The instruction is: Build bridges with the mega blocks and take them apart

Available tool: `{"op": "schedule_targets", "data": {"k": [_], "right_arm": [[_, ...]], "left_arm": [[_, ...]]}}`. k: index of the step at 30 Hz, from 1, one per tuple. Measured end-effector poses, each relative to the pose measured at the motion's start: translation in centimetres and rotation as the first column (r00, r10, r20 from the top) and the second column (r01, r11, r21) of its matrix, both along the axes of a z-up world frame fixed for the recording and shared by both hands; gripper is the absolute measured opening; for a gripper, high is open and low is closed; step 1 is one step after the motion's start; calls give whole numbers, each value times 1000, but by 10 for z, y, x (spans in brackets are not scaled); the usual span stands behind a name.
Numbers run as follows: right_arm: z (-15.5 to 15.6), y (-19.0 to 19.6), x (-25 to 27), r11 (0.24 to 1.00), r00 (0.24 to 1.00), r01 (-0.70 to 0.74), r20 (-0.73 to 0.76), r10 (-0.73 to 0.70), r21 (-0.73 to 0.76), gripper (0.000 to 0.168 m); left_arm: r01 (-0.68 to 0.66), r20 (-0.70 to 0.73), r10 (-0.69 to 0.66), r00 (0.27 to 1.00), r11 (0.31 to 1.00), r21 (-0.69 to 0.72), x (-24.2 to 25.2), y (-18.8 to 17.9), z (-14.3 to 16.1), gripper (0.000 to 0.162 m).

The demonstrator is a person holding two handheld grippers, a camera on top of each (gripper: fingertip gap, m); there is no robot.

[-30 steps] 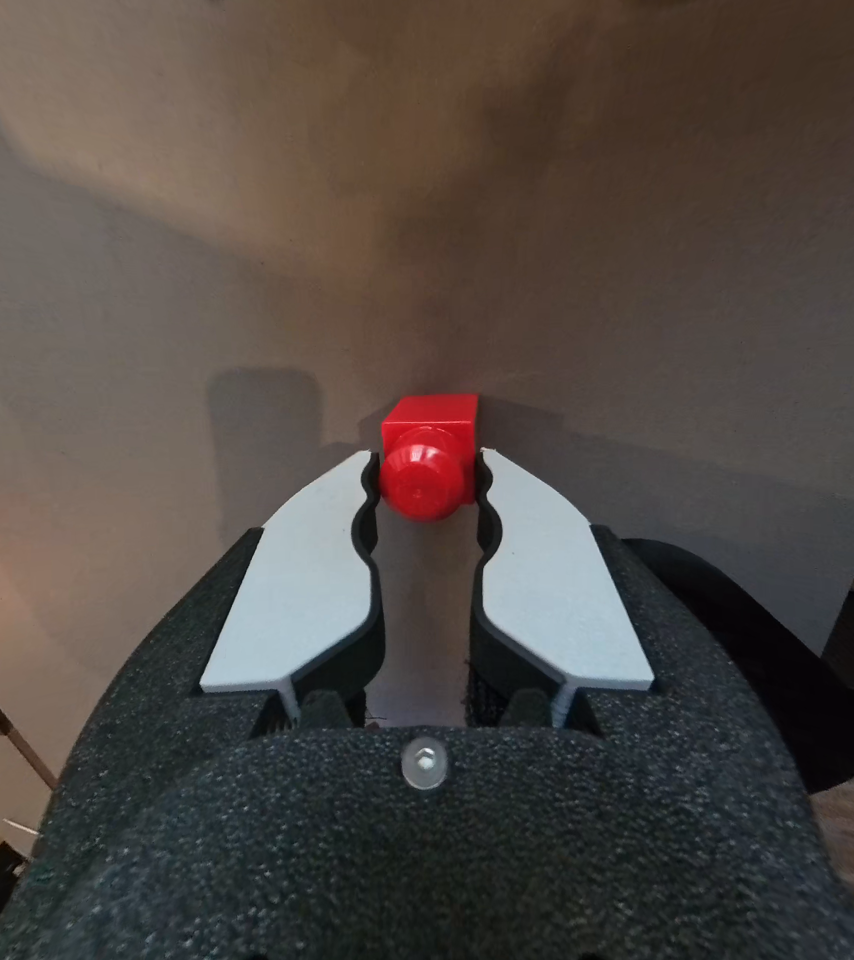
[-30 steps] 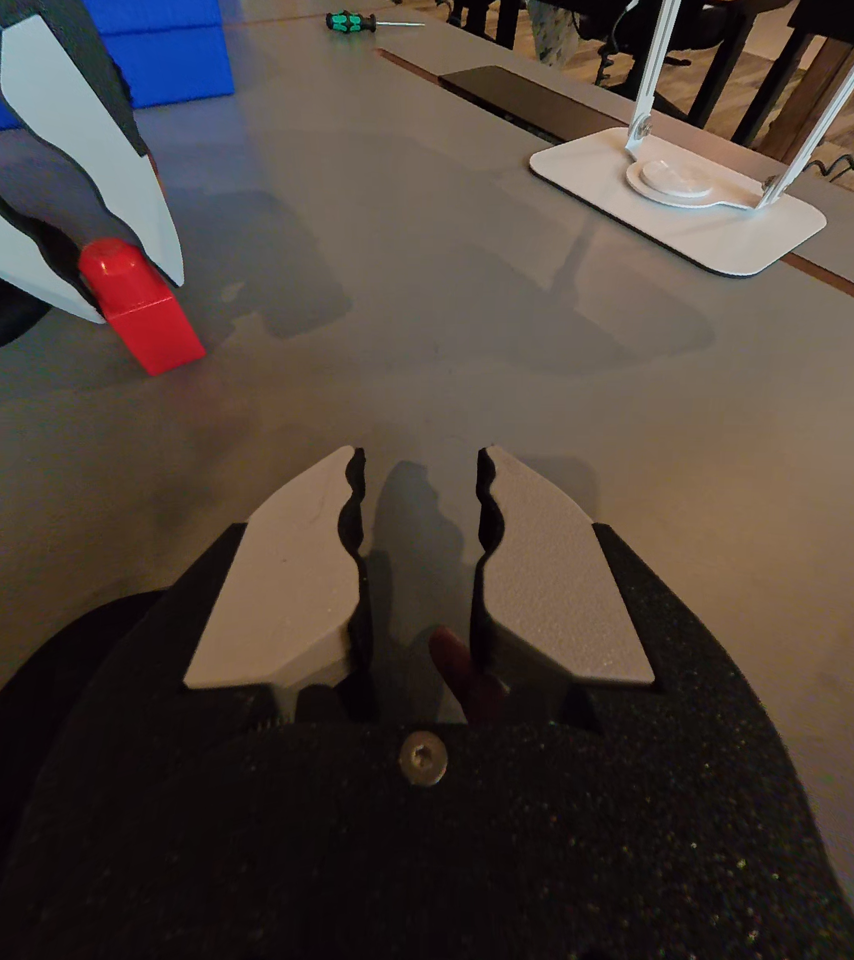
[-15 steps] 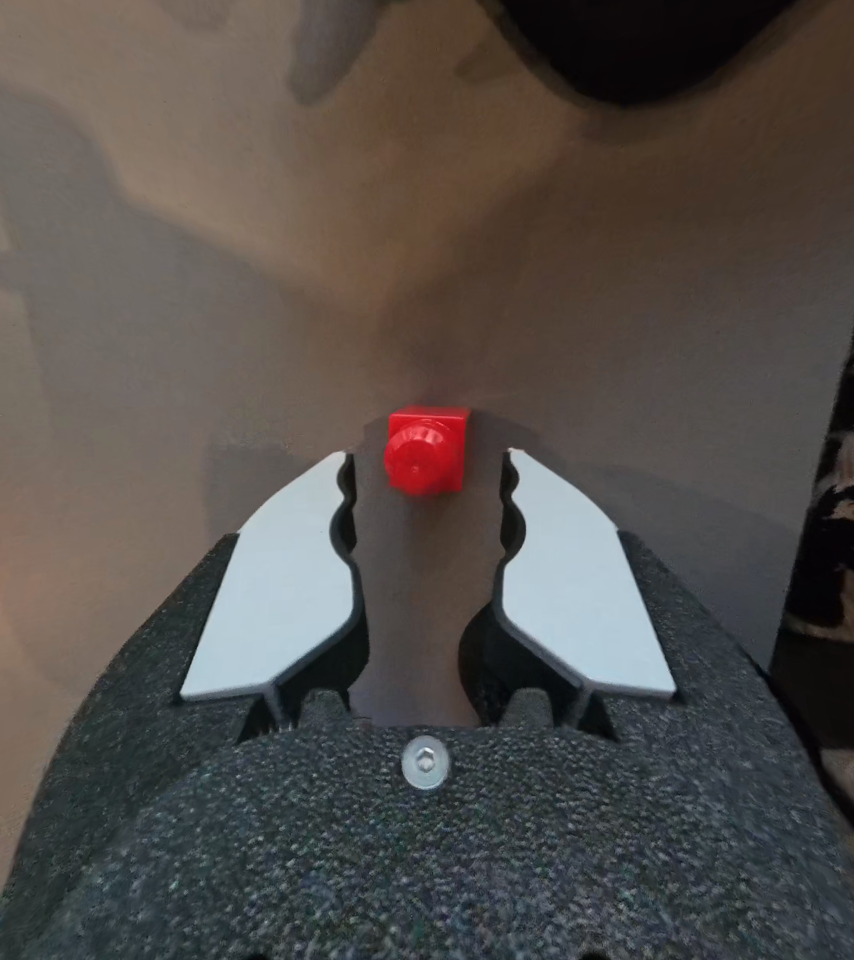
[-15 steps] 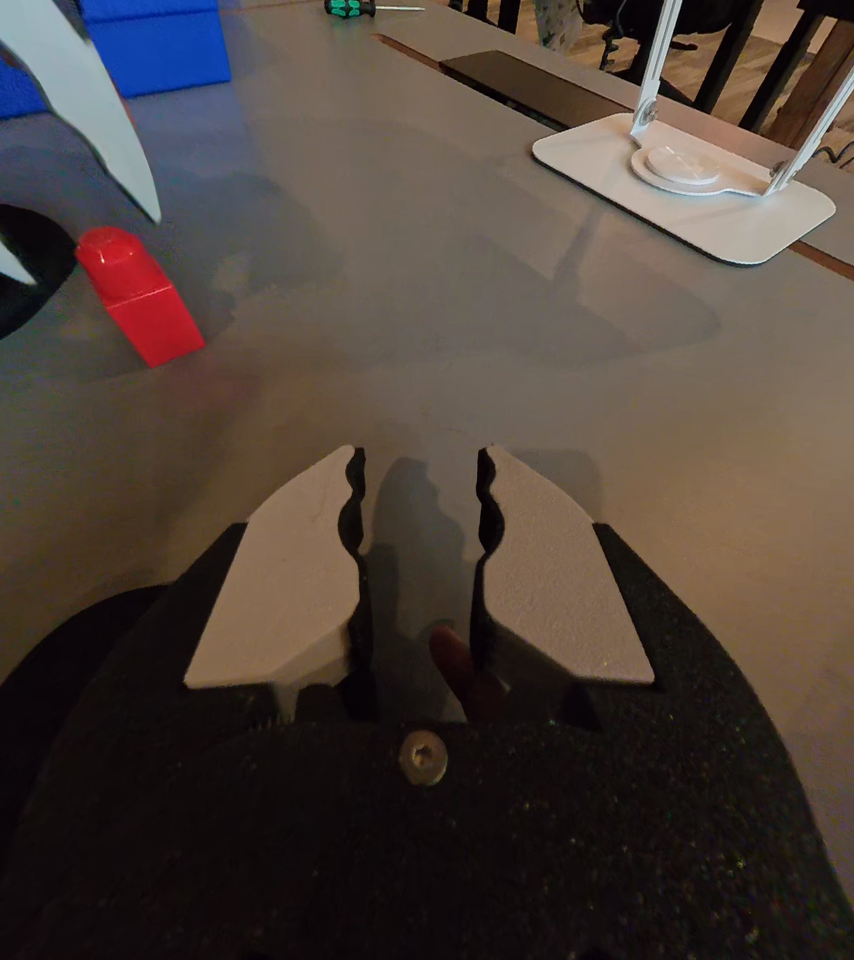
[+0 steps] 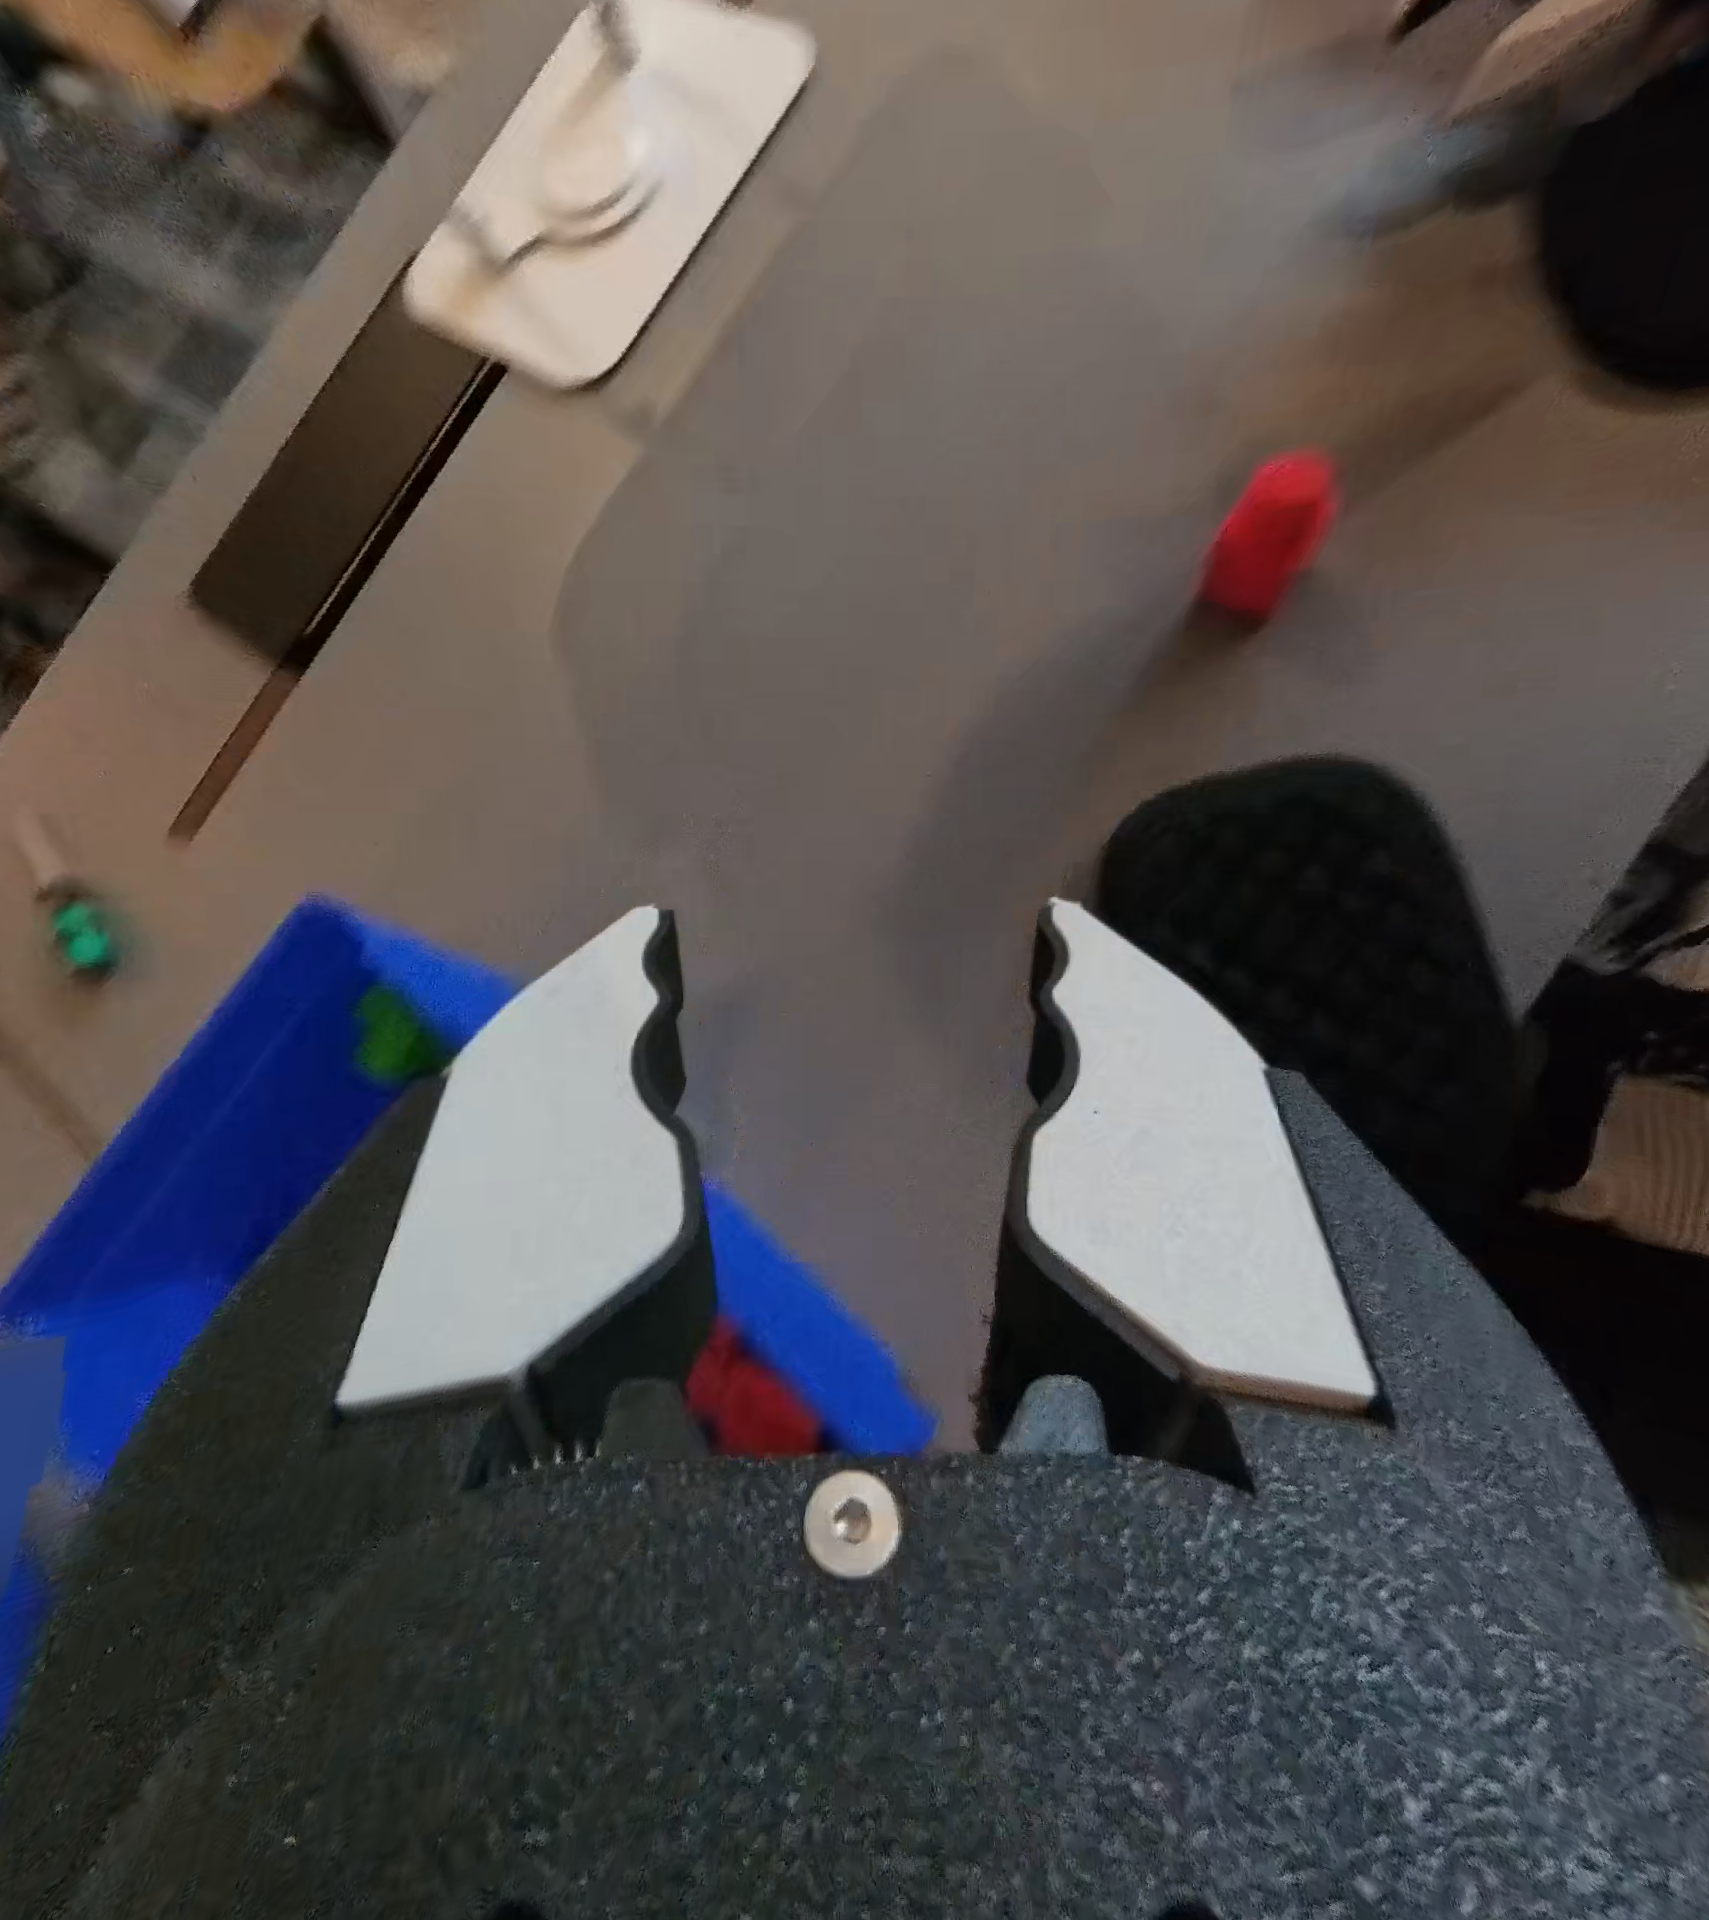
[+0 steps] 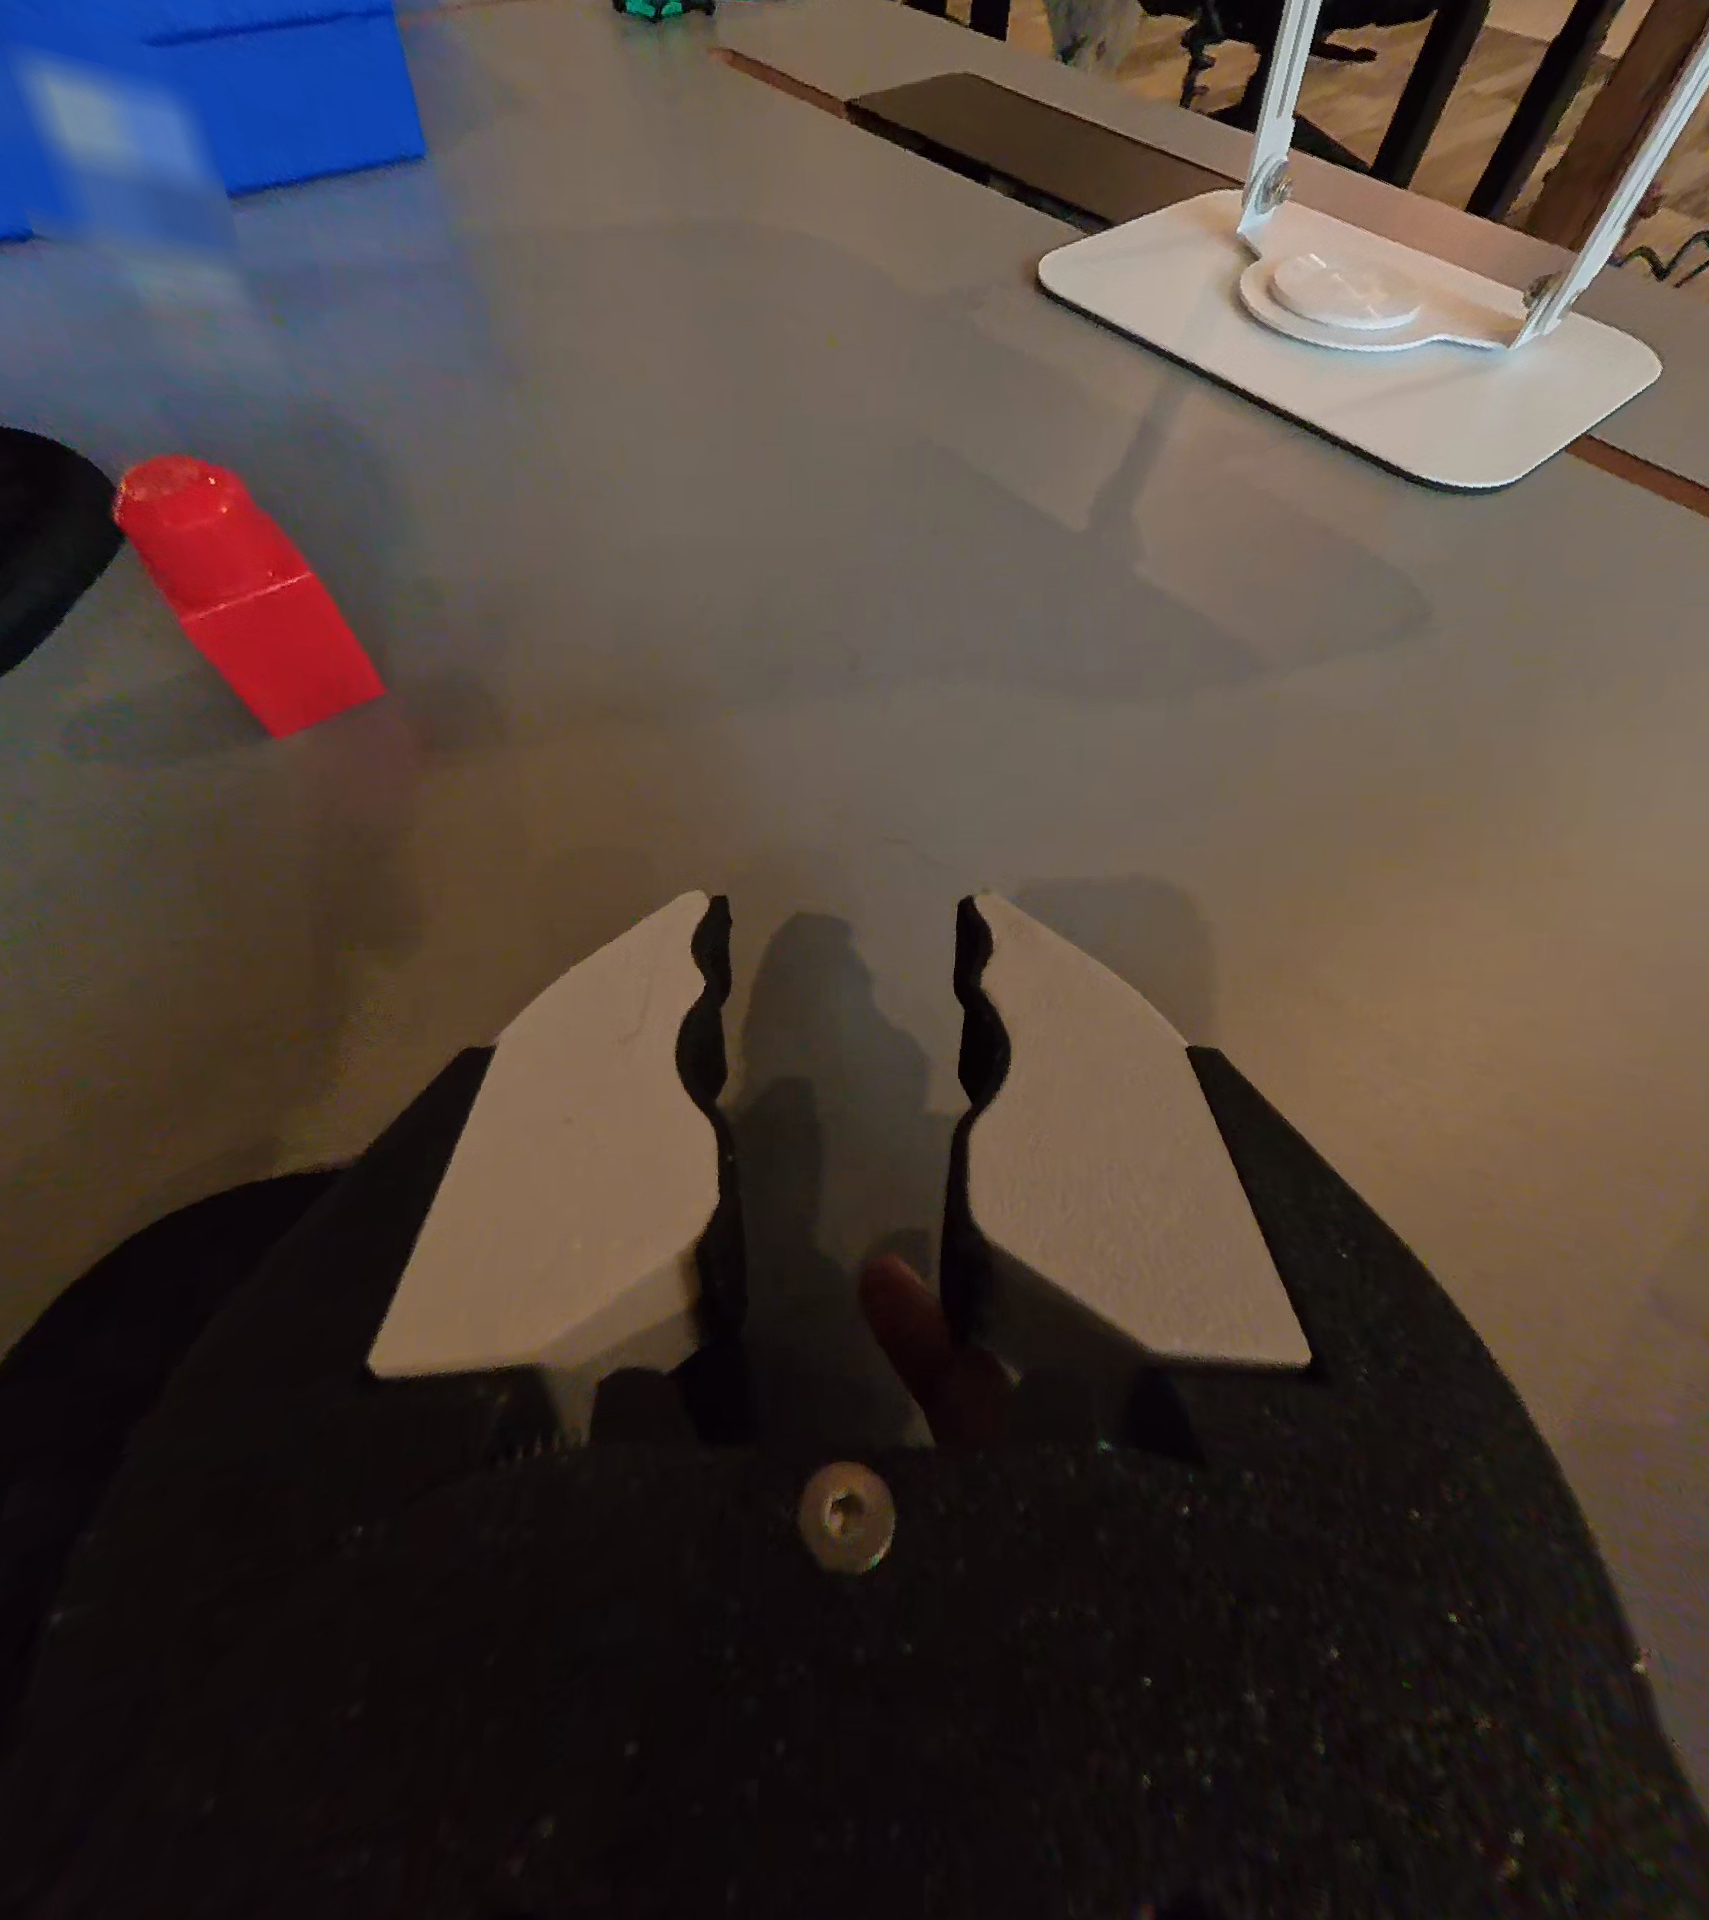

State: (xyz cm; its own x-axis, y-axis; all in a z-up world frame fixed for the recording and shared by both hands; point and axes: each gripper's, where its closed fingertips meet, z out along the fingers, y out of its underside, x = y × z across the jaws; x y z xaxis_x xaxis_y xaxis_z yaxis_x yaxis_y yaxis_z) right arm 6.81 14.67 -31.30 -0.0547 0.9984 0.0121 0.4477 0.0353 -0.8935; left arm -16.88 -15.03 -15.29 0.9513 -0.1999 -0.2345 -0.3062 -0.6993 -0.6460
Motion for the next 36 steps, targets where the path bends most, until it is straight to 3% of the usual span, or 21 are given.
{"op": "schedule_targets", "data": {"k": [5, 9, 12, 22, 27, 31, 36], "right_arm": [[0, 3, 0, 1000, 1000, 15, -6, -15, -19, 42], [1, 6, -1, 999, 1000, 29, -5, -29, -32, 42], [0, 8, -2, 999, 999, 35, -5, -35, -36, 42], [-16, 15, -4, 998, 995, 61, 75, -61, -3, 42], [-20, 17, -3, 998, 994, 60, 95, -60, 8, 42], [-20, 15, -3, 999, 995, 43, 93, -45, 27, 42], [-15, 15, -2, 998, 996, 42, 76, -45, 39, 42]], "left_arm": [[-235, -43, 232, 972, 970, -65, -67, -84, -6, 61], [-361, -89, 351, 932, 917, -170, -106, -139, -39, 59], [-392, -49, 390, 919, 897, -205, -120, -158, -65, 55], [-415, 156, 474, 867, 858, -303, -139, -151, -137, 52], [-416, 257, 509, 821, 843, -341, -139, -140, -154, 55], [-432, 258, 537, 803, 823, -369, -145, -134, -158, 56], [-367, 236, 485, 842, 836, -408, -139, -124, -164, 59]]}}
